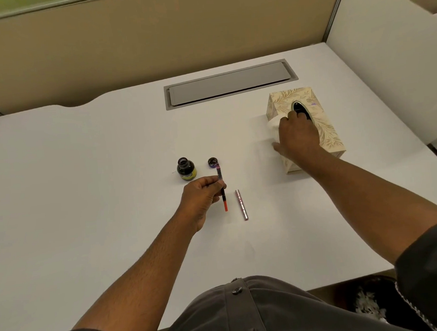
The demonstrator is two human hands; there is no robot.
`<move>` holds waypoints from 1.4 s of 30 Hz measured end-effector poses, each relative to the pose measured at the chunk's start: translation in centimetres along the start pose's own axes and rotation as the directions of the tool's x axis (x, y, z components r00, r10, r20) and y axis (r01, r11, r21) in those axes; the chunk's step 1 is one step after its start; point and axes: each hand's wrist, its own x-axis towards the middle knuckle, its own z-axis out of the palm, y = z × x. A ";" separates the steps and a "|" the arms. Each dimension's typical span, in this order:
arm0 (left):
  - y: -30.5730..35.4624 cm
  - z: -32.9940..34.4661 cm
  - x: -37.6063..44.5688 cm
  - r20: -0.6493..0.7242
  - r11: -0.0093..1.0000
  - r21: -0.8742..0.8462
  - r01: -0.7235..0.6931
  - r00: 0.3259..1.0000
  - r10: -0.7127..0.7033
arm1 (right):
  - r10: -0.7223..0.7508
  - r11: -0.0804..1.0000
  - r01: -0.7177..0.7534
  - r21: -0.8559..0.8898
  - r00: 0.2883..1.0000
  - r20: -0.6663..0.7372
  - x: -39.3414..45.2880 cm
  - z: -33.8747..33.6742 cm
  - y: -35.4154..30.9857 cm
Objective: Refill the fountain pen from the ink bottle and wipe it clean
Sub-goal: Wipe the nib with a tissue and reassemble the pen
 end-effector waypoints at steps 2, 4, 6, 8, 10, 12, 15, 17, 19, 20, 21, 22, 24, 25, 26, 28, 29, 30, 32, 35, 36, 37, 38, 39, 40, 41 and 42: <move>0.1 0.0 -0.1 0.001 1.000 -0.003 -0.003 1.000 0.003 | 0.000 1.000 0.000 0.007 0.999 -0.054 0.0 0.2 -0.1; 0.2 -0.1 -0.1 0.002 1.000 -0.006 -0.007 1.000 0.007 | 0.018 0.997 -0.013 0.071 0.997 -0.073 0.2 0.3 -0.1; 0.2 -0.2 -0.2 -0.002 1.000 -0.011 -0.010 1.000 0.010 | 0.059 0.990 -0.048 0.132 0.995 -0.079 0.5 0.1 -0.1; 0.2 -0.4 -0.4 -0.009 1.000 -0.017 -0.014 1.000 0.014 | 0.100 0.980 -0.089 0.177 0.994 -0.052 1.0 -0.3 -0.1; 0.3 -0.6 -0.6 -0.013 1.000 -0.021 -0.020 1.000 0.020 | 0.113 0.971 -0.103 0.217 0.993 -0.034 1.3 -0.5 0.0; 0.3 -0.8 -0.8 -0.016 0.999 -0.024 -0.023 1.000 0.022 | 0.112 0.960 -0.096 0.262 0.993 -0.047 1.6 -0.9 0.2; 0.4 -1.0 -1.1 -0.017 0.999 -0.033 -0.030 0.999 0.030 | 0.111 0.904 -0.063 0.422 0.990 -0.092 1.3 -2.1 -0.2; 0.4 -1.2 -1.4 -0.017 0.999 -0.039 -0.031 0.999 0.030 | 0.121 0.818 -0.054 0.573 0.989 -0.079 0.6 -3.4 -1.1; 0.3 -1.3 -1.6 -0.021 0.998 -0.051 -0.030 0.999 0.029 | 0.137 0.687 -0.088 0.721 0.991 -0.010 -0.6 -4.2 -2.6; 0.3 -1.4 -1.7 -0.023 0.998 -0.055 -0.028 0.999 0.027 | 0.148 0.614 -0.127 0.779 0.988 0.045 -1.3 -4.1 -3.4; 0.2 -1.5 -1.8 -0.025 0.998 -0.058 -0.026 0.999 0.025 | 0.147 0.535 -0.172 0.827 0.983 0.109 -2.0 -3.7 -4.3; 0.2 -1.5 -2.0 -0.026 0.998 -0.059 -0.025 0.999 0.023 | 0.130 0.447 -0.215 0.868 0.976 0.175 -2.7 -3.3 -5.1; 0.0 -1.6 -2.3 -0.028 0.998 -0.055 -0.023 0.999 0.021 | 0.081 0.302 -0.292 0.908 0.956 0.281 -4.1 -2.3 -6.7; -0.1 -1.7 -2.5 -0.031 0.998 -0.054 -0.022 0.999 0.020 | 0.059 0.276 -0.312 0.909 0.950 0.308 -4.7 -1.9 -7.3; -0.2 -1.7 -2.7 -0.034 0.998 -0.053 -0.022 0.999 0.020 | 0.044 0.269 -0.322 0.908 0.946 0.322 -5.3 -1.6 -7.9; -0.3 -1.8 -3.0 -0.040 0.998 -0.049 -0.026 0.999 0.024 | 0.029 0.225 -0.352 0.909 0.935 0.355 -6.3 -1.3 -8.9; -0.3 -1.9 -3.2 -0.043 0.999 -0.045 -0.029 0.999 0.027 | 0.009 0.185 -0.371 0.910 0.927 0.375 -6.7 -1.3 -9.3; -0.4 -1.9 -3.4 -0.046 0.999 -0.038 -0.031 0.999 0.029 | -0.021 0.144 -0.391 0.909 0.917 0.398 -7.1 -1.3 -9.7; -0.6 -2.0 -3.8 -0.054 0.999 -0.010 -0.043 0.998 0.042 | -0.083 0.085 -0.437 0.895 0.892 0.444 -7.6 -1.3 -10.2; -1.0 -2.1 -4.1 -0.093 0.990 0.105 -0.093 0.990 0.103 | -0.116 0.116 -0.462 0.879 0.873 0.474 -8.1 -1.6 -10.6; -1.1 -2.2 -4.2 -0.108 0.984 0.144 -0.107 0.987 0.123 | -0.109 0.147 -0.456 0.878 0.875 0.472 -8.2 -1.7 -10.8; -1.3 -2.2 -4.3 -0.117 0.978 0.175 -0.118 0.983 0.140 | -0.102 0.176 -0.446 0.878 0.878 0.467 -8.3 -1.9 -10.9; -1.6 -2.3 -4.3 -0.122 0.970 0.203 -0.130 0.980 0.157 | -0.102 0.190 -0.439 0.878 0.881 0.462 -8.5 -2.0 -11.1; -1.8 -2.4 -4.3 -0.127 0.961 0.236 -0.144 0.976 0.177 | -0.110 0.189 -0.437 0.879 0.880 0.461 -8.6 -2.1 -11.2; -2.0 -2.5 -4.4 -0.133 0.946 0.283 -0.159 0.970 0.203 | -0.126 0.176 -0.440 0.881 0.877 0.463 -8.8 -2.1 -11.3; -2.2 -2.6 -4.4 -0.137 0.922 0.345 -0.179 0.961 0.238 | -0.149 0.159 -0.446 0.881 0.871 0.468 -9.0 -2.1 -11.4; -2.4 -2.7 -4.4 -0.141 0.886 0.419 -0.199 0.950 0.280 | -0.175 0.142 -0.452 0.880 0.864 0.472 -9.3 -2.2 -11.5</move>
